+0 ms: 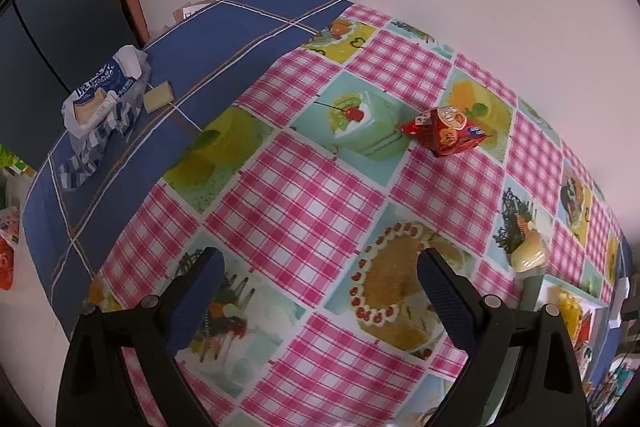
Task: Organize snacks
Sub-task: 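Withdraw both open tools from the tray toward the red packet and jelly cup, then grasp the red gold-printed packet with the left tool while the right tool grasps the yellow jelly cup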
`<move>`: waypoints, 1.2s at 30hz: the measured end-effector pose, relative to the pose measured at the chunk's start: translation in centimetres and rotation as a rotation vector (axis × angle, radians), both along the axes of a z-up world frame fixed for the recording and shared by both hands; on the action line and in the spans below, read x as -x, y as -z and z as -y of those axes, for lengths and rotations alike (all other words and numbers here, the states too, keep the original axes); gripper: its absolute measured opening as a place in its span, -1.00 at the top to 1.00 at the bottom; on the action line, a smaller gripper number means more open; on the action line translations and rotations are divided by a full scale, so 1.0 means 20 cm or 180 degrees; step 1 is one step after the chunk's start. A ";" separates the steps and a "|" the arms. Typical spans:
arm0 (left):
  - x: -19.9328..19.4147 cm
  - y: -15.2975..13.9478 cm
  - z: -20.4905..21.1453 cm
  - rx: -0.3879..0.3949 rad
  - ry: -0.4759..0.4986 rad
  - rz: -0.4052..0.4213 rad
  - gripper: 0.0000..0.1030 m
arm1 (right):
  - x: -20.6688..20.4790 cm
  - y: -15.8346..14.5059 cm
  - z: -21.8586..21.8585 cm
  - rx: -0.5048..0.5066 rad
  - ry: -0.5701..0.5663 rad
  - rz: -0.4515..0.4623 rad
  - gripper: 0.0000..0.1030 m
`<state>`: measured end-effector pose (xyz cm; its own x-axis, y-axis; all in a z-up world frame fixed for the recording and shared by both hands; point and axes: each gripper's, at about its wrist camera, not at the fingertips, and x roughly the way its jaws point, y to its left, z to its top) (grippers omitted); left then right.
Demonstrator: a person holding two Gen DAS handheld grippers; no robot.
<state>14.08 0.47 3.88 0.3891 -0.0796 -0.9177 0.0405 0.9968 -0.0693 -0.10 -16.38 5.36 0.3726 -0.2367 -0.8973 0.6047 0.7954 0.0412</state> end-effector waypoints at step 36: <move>-0.25 0.20 0.21 0.0127 0.0779 -0.0208 -0.89 | -0.32 0.14 0.14 -0.0249 -0.0057 0.0186 -1.00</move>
